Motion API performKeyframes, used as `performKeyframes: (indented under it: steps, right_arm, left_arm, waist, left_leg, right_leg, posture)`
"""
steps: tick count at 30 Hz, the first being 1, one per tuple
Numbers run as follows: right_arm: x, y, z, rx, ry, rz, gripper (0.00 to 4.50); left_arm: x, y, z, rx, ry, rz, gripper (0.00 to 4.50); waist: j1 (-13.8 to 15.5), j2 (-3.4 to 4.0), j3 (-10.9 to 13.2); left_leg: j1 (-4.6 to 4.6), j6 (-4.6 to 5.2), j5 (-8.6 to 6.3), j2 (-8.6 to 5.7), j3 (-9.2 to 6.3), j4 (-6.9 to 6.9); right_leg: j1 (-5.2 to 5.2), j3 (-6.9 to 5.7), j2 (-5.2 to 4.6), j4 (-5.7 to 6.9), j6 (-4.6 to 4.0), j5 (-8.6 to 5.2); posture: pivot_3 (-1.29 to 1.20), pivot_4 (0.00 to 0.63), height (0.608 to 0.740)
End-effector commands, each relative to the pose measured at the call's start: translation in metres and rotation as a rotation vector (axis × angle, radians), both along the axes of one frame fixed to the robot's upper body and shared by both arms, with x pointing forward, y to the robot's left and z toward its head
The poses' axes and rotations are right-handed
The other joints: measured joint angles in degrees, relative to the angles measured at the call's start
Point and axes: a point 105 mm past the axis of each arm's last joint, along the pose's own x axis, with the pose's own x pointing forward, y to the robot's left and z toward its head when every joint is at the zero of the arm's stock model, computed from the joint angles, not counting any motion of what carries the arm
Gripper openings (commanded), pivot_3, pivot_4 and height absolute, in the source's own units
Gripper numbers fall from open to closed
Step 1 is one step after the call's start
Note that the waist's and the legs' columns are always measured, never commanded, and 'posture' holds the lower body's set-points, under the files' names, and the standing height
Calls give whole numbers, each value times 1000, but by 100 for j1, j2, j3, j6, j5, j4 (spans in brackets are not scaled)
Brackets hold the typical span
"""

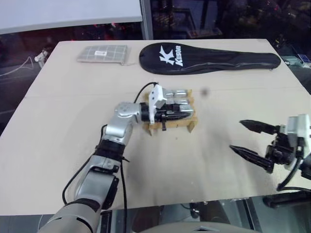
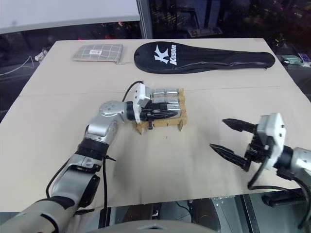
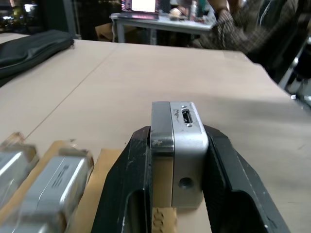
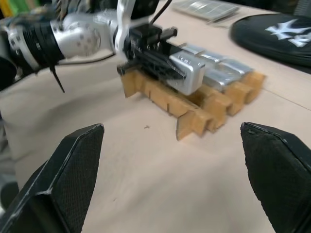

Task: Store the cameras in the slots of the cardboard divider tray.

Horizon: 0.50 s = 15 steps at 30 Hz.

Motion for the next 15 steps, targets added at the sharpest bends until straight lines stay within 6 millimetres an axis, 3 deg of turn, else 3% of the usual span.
performKeyframes:
  steps: [1,4,15]
  right_arm:
    - [-14,-11,7,19,-47,-10,4459]
    - [-20,-20,4,35,-82,-56,4459]
    - [-26,-26,-4,30,-65,-74,4459]
  left_arm:
    - [7,-5,11,-6,-68,1,753]
    - [12,-5,7,-3,-59,10,753]
    - [24,-10,-5,10,-49,37,753]
  waist:
    - [-1,0,0]
    - [-8,0,-1]
    - [-5,0,-2]
  left_leg:
    - [0,0,0,0,0,0]
    - [1,0,0,0,1,0]
    - [13,0,0,1,1,2]
  right_leg:
    - [0,0,0,-1,0,0]
    - [0,2,0,-1,5,-2]
    - [10,2,1,2,18,-11]
  posture:
    - [0,150,740]
    - [0,150,740]
    - [0,150,740]
